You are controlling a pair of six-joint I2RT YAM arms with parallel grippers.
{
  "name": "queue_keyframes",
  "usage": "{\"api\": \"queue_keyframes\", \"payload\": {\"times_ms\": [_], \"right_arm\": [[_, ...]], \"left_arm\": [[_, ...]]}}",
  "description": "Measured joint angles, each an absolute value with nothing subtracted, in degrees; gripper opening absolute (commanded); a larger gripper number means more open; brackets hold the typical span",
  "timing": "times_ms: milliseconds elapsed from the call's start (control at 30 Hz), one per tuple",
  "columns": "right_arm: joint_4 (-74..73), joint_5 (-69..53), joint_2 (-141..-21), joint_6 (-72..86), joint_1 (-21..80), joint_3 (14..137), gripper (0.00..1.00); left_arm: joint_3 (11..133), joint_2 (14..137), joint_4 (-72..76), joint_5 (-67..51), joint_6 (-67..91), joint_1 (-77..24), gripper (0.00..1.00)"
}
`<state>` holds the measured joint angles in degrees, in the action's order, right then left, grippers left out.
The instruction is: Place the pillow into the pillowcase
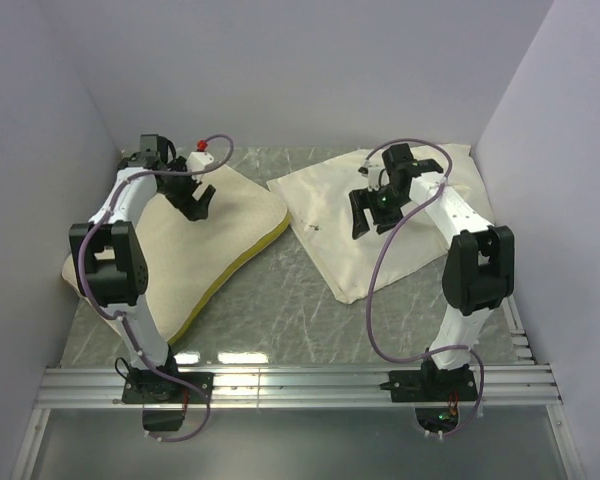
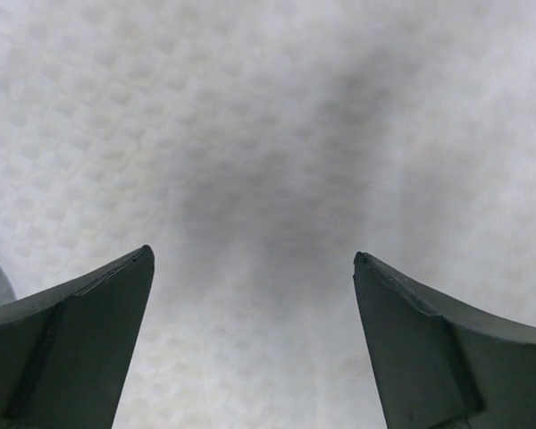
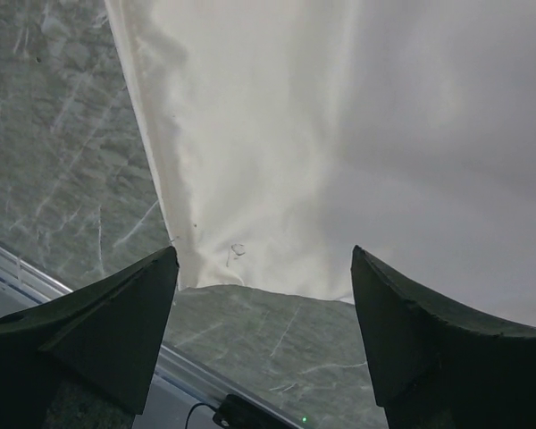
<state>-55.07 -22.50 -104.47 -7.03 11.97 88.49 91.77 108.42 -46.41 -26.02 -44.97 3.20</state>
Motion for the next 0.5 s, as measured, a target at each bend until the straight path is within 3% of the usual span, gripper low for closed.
{"api": "queue_keyframes", "payload": {"times_ms": [233, 333, 367, 433, 467, 500], "right_arm": [[-54.4, -21.7, -104.5, -5.7, 13.3, 89.3, 0.87], [-53.4, -20.5, -104.5, -5.5, 14.8, 89.2, 0.82], [-52.9, -19.8, -104.5, -5.4, 15.6, 89.2, 0.78], [-51.4, -18.0, -104.5, -5.2, 17.5, 88.9, 0.71], [-50.6, -17.0, -104.5, -5.0, 18.7, 88.7, 0.66], [-49.9, -16.1, -104.6, -4.8, 19.8, 88.6, 0.64]], "left_arm": [[89.3, 114.2, -34.5, -23.6, -33.6, -1.2, 0.99], [89.3, 118.4, -32.3, -22.0, -31.6, -2.0, 0.67], [89.3, 118.9, -32.0, -22.2, -31.3, -2.0, 0.42], [89.3, 118.8, -32.0, -23.8, -31.5, -1.4, 0.26], [89.3, 118.3, -32.2, -25.3, -31.8, -0.9, 0.06], [89.3, 117.9, -32.5, -26.8, -32.1, -0.5, 0.00]]}}
